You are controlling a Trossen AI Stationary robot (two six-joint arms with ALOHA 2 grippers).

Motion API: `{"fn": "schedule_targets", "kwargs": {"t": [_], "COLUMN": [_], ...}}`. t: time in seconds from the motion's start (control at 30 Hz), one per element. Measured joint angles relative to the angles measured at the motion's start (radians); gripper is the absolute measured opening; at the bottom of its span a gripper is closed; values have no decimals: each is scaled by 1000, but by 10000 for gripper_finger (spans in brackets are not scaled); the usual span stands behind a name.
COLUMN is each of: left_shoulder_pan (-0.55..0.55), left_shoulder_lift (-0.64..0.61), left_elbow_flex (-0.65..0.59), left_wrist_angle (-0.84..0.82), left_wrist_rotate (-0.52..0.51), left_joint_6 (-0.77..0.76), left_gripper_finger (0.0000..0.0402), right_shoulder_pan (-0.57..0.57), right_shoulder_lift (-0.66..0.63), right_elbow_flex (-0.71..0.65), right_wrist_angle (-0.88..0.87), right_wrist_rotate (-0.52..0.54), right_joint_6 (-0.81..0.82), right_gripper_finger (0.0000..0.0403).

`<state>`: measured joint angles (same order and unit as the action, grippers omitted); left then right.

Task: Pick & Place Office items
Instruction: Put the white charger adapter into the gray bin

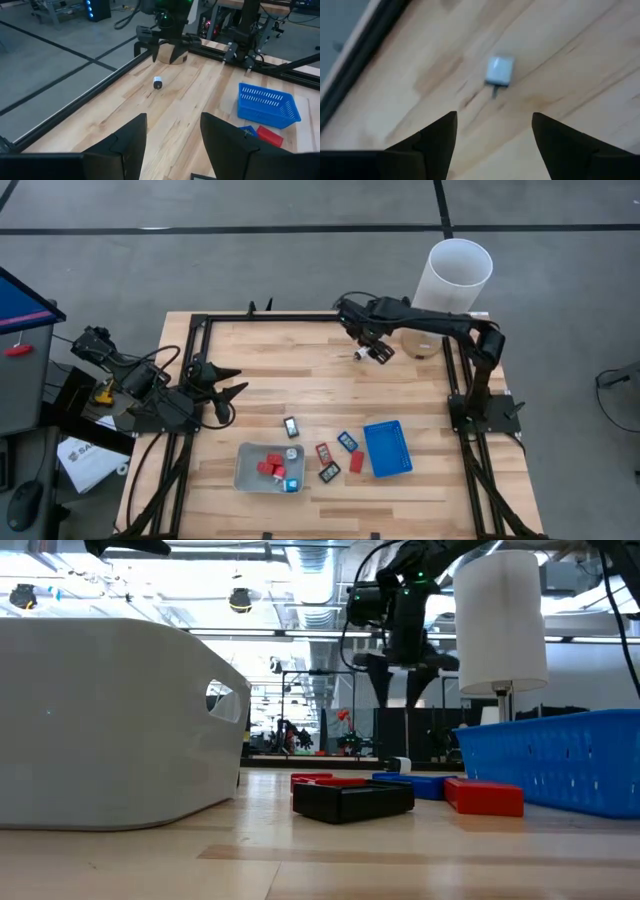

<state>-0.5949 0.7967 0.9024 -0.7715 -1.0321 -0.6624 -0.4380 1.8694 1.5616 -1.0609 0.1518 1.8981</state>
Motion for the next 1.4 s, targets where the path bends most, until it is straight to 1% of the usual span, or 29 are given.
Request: {"fn": "schedule_targets", "kwargs": {"t": [0.1,0.2,0.3,0.43,0.53,0.67,0.83,0.93,1.1,1.3,1.4], "left_shoulder_pan": [0,0,0,0,0,0,0,0,0,0,0], "left_shoulder_lift": [0,0,0,0,0,0,0,0,0,0,0], "left_elbow_flex": [0,0,0,0,0,0,0,0,0,0,0], "left_wrist_angle": [13,13,13,13,13,13,13,13,13,13,13], "left_wrist_rotate": [0,0,0,0,0,0,0,1,1,1,1], "left_joint_6": [7,8,8,8,8,7,4,2,0,-1,-1], "left_gripper_finger": [182,182,182,182,182,182,182,182,182,182,182], "right_shoulder_pan": [7,6,8,12,11,7,-10,-18,-30,-30,-30], "right_shoulder_lift": [0,0,0,1,1,1,1,1,1,1,34], "right_elbow_flex": [-19,-66,-129,-192,-218,-248,-298,-313,-331,-342,-341], "right_wrist_angle": [-8,51,161,225,228,248,368,425,447,448,470], "right_wrist_rotate": [62,48,33,13,12,56,59,85,86,86,68], "right_joint_6": [68,117,156,197,198,206,197,196,158,152,143], "right_gripper_finger": [249,249,249,249,249,249,249,249,249,249,249]}}
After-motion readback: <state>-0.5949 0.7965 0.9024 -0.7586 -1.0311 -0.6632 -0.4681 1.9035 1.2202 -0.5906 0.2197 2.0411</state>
